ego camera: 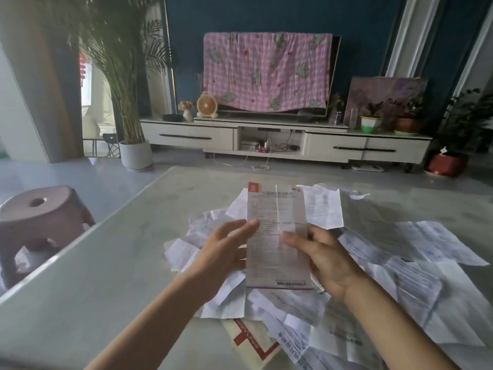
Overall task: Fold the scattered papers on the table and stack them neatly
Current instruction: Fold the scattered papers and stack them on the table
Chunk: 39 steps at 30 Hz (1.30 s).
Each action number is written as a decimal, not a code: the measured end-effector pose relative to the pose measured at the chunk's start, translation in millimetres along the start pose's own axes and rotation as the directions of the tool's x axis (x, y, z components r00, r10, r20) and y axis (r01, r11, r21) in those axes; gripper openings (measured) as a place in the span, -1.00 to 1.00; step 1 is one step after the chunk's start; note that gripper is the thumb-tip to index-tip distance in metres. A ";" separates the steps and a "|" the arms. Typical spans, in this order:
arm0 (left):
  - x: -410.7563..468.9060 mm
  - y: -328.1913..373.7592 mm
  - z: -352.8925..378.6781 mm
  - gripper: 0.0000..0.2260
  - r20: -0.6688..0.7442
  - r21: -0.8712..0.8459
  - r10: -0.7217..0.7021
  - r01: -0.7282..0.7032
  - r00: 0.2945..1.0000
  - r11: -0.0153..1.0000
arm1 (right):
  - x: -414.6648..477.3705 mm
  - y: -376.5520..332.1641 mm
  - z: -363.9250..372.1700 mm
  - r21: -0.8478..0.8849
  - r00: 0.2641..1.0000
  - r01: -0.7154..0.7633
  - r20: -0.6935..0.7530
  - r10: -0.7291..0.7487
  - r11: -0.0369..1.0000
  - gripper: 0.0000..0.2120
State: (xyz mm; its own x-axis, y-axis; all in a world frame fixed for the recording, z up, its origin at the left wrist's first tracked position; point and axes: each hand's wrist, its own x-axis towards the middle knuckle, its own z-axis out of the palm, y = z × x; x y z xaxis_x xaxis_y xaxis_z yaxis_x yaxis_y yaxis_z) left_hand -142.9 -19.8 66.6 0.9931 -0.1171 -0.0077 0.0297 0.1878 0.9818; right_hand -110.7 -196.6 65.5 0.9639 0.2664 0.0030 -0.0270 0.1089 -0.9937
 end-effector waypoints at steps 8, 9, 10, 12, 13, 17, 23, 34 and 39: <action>0.7 -15.2 8.6 -0.87 -0.154 0.163 0.049 -0.023 0.987 0.986 | -3.1 5.3 -9.9 -0.009 0.998 -0.024 0.062 0.025 1.000 -0.75; -0.1 -15.7 7.1 -0.87 -0.144 0.149 0.036 -0.014 0.989 0.989 | -4.0 4.8 -11.4 -0.007 0.997 -0.029 0.075 0.029 1.000 -0.78; -0.8 -15.7 6.1 -0.85 -0.136 0.135 0.021 -0.003 0.991 0.991 | -5.3 3.9 -12.2 -0.012 0.996 -0.028 0.084 0.029 1.000 -0.79; -1.6 -14.2 5.1 -0.81 -0.104 0.105 0.000 0.011 0.995 0.994 | -6.9 3.1 -13.5 -0.019 0.995 -0.019 0.100 0.021 1.000 -0.81; -1.8 -12.9 4.8 -0.78 -0.078 0.089 -0.009 0.016 0.997 0.996 | -8.3 2.3 -14.0 -0.012 0.994 -0.019 0.112 0.020 1.000 -0.83; -0.5 -5.4 5.2 -0.70 -0.078 -0.025 -0.094 0.092 0.993 0.995 | -10.8 2.5 -14.9 -0.034 0.996 -0.016 0.088 0.019 0.999 -0.69; -6.6 -6.7 9.0 -0.73 0.076 -0.049 -0.166 0.170 0.983 0.984 | -11.2 8.4 -14.7 -0.270 0.984 0.176 0.020 -0.177 0.947 -0.48; -5.7 -9.6 21.6 -0.93 0.021 0.482 -0.006 -0.005 1.000 0.876 | -21.6 -9.1 -18.0 -0.553 0.971 0.109 0.235 0.030 0.826 -0.68; -3.9 -16.0 38.7 -0.89 -0.079 0.036 -0.043 0.046 0.996 0.998 | -13.3 4.2 -22.7 -0.247 0.970 0.115 -0.179 -0.162 0.962 -0.91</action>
State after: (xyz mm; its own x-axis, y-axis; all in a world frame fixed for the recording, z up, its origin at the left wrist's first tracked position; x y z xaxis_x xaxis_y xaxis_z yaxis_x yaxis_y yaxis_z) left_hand -151.6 -60.1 58.3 0.9968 -0.0474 -0.0648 0.0711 0.1473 0.9865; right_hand -117.7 -221.4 58.7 0.9871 0.0697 0.1439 0.1505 -0.1014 -0.9834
